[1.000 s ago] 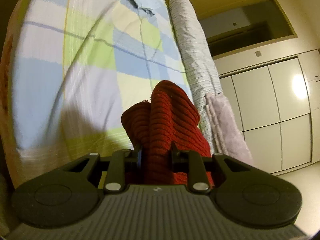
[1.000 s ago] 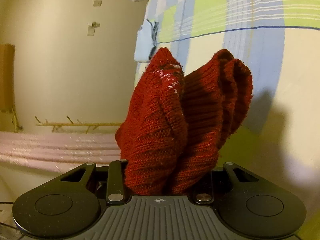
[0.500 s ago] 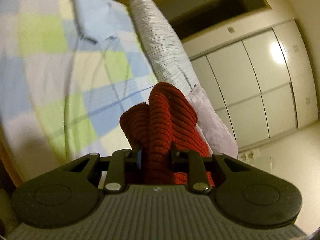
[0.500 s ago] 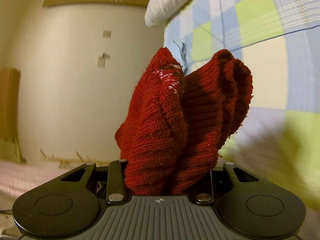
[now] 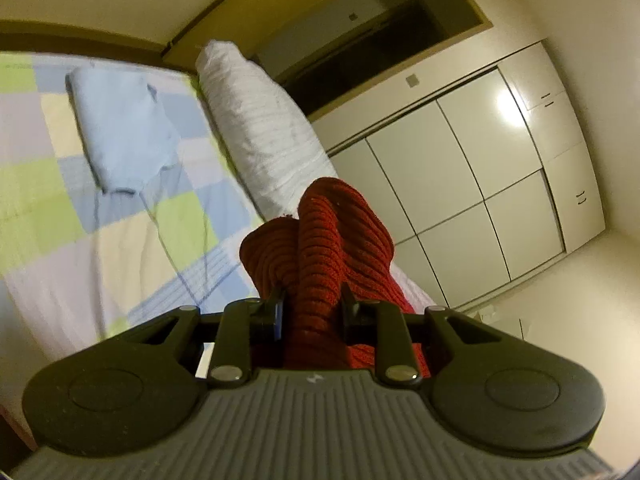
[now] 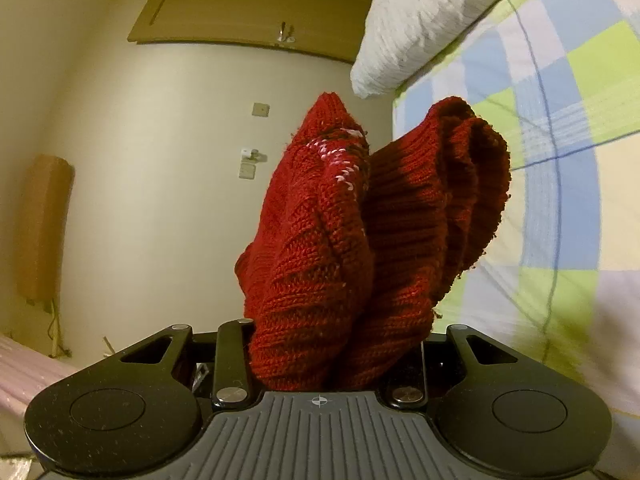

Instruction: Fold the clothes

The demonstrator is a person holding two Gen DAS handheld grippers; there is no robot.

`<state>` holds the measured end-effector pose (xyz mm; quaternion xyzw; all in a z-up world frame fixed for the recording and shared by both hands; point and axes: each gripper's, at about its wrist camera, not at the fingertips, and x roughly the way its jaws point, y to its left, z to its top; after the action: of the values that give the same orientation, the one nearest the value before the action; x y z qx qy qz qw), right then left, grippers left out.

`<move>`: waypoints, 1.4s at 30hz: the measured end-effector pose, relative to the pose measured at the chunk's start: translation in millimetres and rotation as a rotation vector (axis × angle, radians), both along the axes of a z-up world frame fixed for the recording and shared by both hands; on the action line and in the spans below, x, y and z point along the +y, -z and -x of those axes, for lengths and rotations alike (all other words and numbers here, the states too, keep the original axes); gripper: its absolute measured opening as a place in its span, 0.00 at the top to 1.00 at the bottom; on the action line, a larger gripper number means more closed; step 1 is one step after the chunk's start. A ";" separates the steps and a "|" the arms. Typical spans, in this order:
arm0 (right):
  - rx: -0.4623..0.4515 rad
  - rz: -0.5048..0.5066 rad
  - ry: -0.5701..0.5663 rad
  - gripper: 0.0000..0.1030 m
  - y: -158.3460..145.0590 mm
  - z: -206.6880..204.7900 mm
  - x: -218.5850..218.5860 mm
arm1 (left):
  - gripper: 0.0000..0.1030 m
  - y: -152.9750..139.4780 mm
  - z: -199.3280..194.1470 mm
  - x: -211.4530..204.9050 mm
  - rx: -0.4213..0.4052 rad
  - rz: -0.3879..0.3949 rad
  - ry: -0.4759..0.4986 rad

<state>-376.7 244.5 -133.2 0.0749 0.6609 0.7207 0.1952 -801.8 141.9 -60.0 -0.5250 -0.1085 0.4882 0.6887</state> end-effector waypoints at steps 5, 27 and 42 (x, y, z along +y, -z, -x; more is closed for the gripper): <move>-0.006 -0.031 0.033 0.65 -14.4 31.4 20.2 | 0.81 -10.6 25.8 28.0 -0.013 -0.023 0.017; 0.018 0.034 0.373 0.65 64.0 330.5 165.7 | 0.81 74.7 312.9 354.4 0.019 0.027 0.334; -0.070 -0.020 0.369 0.65 111.7 369.6 281.6 | 0.81 160.4 329.9 478.2 -0.016 0.014 0.311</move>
<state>-746.3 526.1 -244.9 0.1714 0.6216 0.6815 0.3461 -1131.7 620.1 -220.4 -0.5441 -0.0279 0.3721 0.7515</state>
